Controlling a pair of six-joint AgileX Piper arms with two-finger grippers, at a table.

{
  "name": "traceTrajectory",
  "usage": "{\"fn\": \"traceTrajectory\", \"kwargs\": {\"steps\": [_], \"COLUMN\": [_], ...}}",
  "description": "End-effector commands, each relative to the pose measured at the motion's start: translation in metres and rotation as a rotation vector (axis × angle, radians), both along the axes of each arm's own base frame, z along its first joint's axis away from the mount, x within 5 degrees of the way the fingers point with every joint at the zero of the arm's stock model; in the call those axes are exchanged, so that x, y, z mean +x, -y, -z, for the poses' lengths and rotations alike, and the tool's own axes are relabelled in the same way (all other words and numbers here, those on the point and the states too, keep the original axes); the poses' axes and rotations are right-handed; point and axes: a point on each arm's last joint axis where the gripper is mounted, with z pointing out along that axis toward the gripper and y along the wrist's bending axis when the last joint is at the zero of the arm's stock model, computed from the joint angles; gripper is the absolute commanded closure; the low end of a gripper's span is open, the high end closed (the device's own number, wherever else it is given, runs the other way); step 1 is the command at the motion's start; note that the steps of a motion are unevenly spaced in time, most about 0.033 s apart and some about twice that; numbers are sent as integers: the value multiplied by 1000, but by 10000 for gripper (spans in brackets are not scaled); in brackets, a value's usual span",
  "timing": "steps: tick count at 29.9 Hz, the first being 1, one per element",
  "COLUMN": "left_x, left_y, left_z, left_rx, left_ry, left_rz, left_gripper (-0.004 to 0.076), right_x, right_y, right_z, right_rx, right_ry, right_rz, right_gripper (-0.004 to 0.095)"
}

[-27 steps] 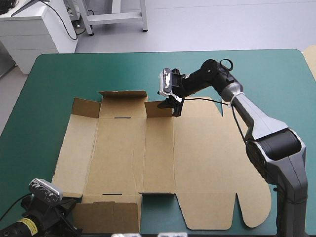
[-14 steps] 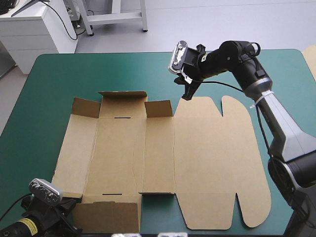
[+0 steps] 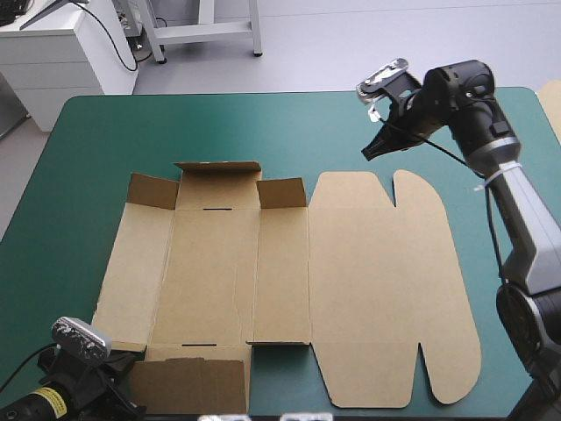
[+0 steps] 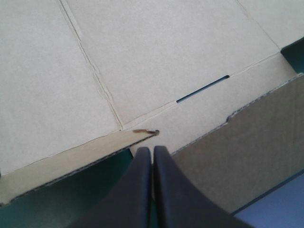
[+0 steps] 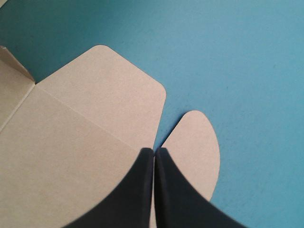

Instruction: Fold the box

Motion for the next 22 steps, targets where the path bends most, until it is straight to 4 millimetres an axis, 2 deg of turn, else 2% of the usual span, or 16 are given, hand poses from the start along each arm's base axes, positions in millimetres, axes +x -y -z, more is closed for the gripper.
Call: {"fn": "traceTrajectory", "kwargs": {"steps": [1,5,9,12,22], "left_x": [3,3,3,3,3], "left_y": [2,2,2,2,2], "left_z": [-10,-10,-10,-10,-10], "left_rx": [-39,-39,-39,-39,-39], "left_ry": [52,52,52,52,52], "left_rz": [-2,-2,-2,-2,-2], "left_gripper": [731,731,731,731,731], "right_x": [-23,-40,-68,-95,-189], "right_y": [23,40,56,64,71], "right_z": [-31,-30,-23,-17,17], "right_rx": [156,162,149,148,201], "right_ry": [46,28,13,31,102], "right_rz": [51,86,122,140,196], "right_gripper": [922,921,922,922,923]}}
